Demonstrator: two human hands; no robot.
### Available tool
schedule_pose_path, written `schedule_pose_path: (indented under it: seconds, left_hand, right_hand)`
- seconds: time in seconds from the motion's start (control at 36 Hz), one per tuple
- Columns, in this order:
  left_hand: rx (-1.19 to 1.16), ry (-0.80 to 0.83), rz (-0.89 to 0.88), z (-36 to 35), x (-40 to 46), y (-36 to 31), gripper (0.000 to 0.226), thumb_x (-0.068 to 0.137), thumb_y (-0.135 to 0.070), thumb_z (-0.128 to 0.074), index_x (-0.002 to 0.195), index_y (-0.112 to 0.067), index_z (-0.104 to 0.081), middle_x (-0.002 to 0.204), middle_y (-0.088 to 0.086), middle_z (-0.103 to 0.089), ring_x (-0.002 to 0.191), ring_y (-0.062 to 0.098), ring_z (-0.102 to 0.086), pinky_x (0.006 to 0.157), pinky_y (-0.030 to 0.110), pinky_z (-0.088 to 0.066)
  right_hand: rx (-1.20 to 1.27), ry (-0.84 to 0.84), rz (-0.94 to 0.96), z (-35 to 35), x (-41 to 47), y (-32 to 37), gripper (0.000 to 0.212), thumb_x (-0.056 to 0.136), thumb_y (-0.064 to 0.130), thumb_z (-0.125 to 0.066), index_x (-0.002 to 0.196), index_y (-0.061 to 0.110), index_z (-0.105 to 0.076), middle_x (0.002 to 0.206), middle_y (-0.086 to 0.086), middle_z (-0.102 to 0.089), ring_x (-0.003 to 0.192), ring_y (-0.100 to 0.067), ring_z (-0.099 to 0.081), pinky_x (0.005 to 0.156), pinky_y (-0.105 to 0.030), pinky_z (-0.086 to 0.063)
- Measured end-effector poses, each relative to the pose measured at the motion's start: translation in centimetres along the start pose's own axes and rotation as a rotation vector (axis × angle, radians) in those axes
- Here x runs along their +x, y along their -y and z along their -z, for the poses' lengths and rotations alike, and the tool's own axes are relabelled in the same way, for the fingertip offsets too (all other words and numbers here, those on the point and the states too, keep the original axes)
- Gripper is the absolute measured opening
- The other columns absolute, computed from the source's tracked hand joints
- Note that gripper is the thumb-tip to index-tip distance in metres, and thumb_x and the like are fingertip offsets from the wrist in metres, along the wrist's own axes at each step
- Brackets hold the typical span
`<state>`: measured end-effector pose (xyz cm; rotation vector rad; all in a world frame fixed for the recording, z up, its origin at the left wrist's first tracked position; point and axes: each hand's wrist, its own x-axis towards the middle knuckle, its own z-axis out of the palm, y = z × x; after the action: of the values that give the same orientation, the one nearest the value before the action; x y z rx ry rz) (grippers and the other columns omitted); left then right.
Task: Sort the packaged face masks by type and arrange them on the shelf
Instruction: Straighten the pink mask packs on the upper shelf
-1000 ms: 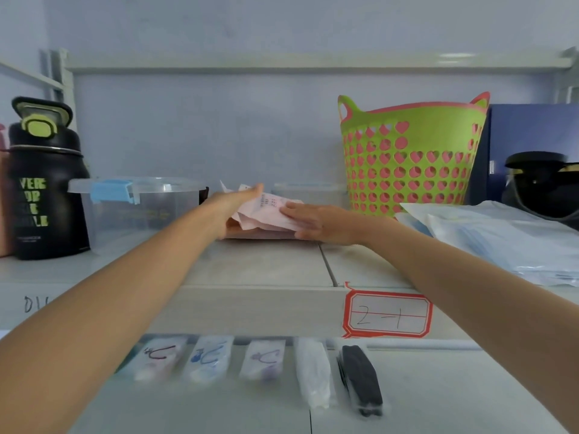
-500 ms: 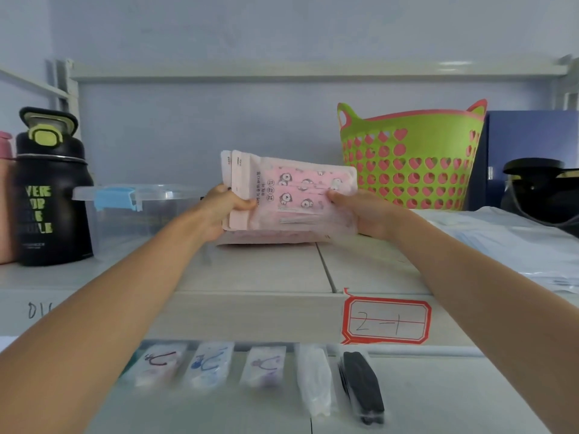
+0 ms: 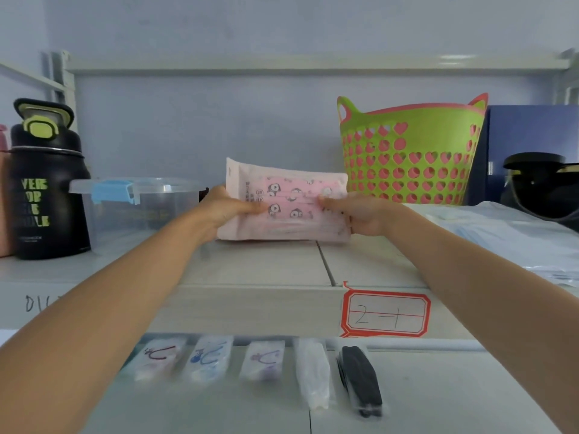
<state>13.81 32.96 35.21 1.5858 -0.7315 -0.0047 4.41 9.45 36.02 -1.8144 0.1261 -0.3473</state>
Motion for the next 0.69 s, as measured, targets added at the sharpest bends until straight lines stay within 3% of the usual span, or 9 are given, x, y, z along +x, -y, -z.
schedule_pose_path:
  seconds: [0.06,0.11,0.19,0.25,0.31,0.39,0.47,0.56,0.69]
  left_hand:
    - [-0.072,-0.106,-0.047,0.1,0.3,-0.5,0.047,0.066,-0.01,-0.086,0.108,-0.015,-0.065,0.096,-0.003,-0.073,0.088,0.012,-0.069,0.076,0.029,-0.058]
    - [-0.179,-0.224,-0.085,0.3,0.6,-0.9,0.047,0.07,-0.01,-0.084,0.112,-0.015,-0.062,0.099,-0.003,-0.071,0.087,0.011,-0.069,0.075,0.031,-0.059]
    - [-0.244,-0.396,-0.133,0.5,1.1,-1.1,0.054,0.07,-0.014,-0.086,0.118,-0.015,-0.061,0.105,-0.003,-0.07,0.09,0.012,-0.068,0.078,0.034,-0.058]
    - [-0.218,-0.452,-0.167,0.4,1.4,-0.9,0.053,0.069,-0.015,-0.086,0.115,-0.017,-0.059,0.103,-0.005,-0.069,0.09,0.011,-0.068,0.081,0.034,-0.057]
    - [-0.174,-0.467,-0.194,0.3,1.7,-0.6,0.051,0.067,-0.017,-0.087,0.108,-0.023,-0.056,0.103,-0.005,-0.069,0.093,0.013,-0.068,0.086,0.038,-0.057]
    - [-0.118,-0.498,-0.215,0.3,1.9,-0.4,0.051,0.067,-0.018,-0.086,0.107,-0.024,-0.054,0.105,-0.005,-0.068,0.096,0.014,-0.067,0.089,0.039,-0.056]
    - [-0.09,-0.513,-0.214,0.4,2.2,-0.2,0.05,0.069,-0.018,-0.085,0.107,-0.023,-0.053,0.105,-0.006,-0.067,0.095,0.014,-0.066,0.088,0.037,-0.055]
    - [-0.068,-0.508,-0.205,0.4,2.4,-0.1,0.05,0.069,-0.018,-0.085,0.106,-0.023,-0.052,0.106,-0.005,-0.067,0.096,0.016,-0.066,0.088,0.038,-0.055]
    - [-0.076,-0.522,-0.181,0.6,2.5,0.1,0.05,0.069,-0.019,-0.086,0.106,-0.023,-0.051,0.108,-0.004,-0.067,0.098,0.017,-0.065,0.089,0.04,-0.055]
  right_hand:
    - [0.101,-0.057,0.037,-0.3,0.2,0.8,0.082,0.066,0.058,-0.07,0.129,0.008,-0.055,0.131,-0.009,-0.058,0.121,-0.028,-0.056,0.107,-0.049,-0.038]
    - [0.17,-0.201,0.033,-0.4,0.8,1.6,0.072,0.079,0.07,-0.051,0.121,0.012,-0.052,0.116,-0.004,-0.058,0.109,-0.024,-0.057,0.103,-0.046,-0.037]
    - [0.123,-0.401,-0.074,-0.4,2.7,1.7,0.058,0.096,0.06,-0.027,0.097,0.009,-0.054,0.089,-0.007,-0.056,0.084,-0.023,-0.055,0.084,-0.041,-0.041]
    - [-0.164,-0.403,-0.195,-1.2,3.1,1.1,0.05,0.098,0.052,-0.03,0.089,0.008,-0.052,0.084,-0.008,-0.054,0.071,-0.021,-0.05,0.073,-0.035,-0.041]
    - [-0.514,-0.336,-0.276,-2.3,3.1,0.5,0.047,0.099,0.048,-0.035,0.114,0.007,-0.053,0.103,-0.012,-0.058,0.078,-0.022,-0.053,0.075,-0.033,-0.043]
    - [-0.746,-0.236,-0.298,-4.0,3.1,0.8,0.069,0.096,0.056,-0.039,0.145,0.008,-0.031,0.14,-0.016,-0.043,0.111,-0.029,-0.053,0.089,-0.036,-0.043]
    - [-0.783,-0.179,-0.321,-4.8,3.3,0.9,0.084,0.087,0.06,-0.054,0.147,0.007,-0.026,0.133,-0.016,-0.044,0.108,-0.028,-0.05,0.091,-0.033,-0.041]
    - [-0.659,-0.17,-0.29,-4.7,4.0,0.5,0.08,0.084,0.05,-0.066,0.144,0.007,-0.034,0.125,-0.013,-0.051,0.099,-0.026,-0.05,0.096,-0.035,-0.044]
    - [-0.204,-0.279,-0.342,-2.6,3.9,0.3,0.05,0.085,0.008,-0.069,0.13,0.005,-0.047,0.106,-0.011,-0.059,0.097,-0.024,-0.057,0.096,-0.039,-0.049]
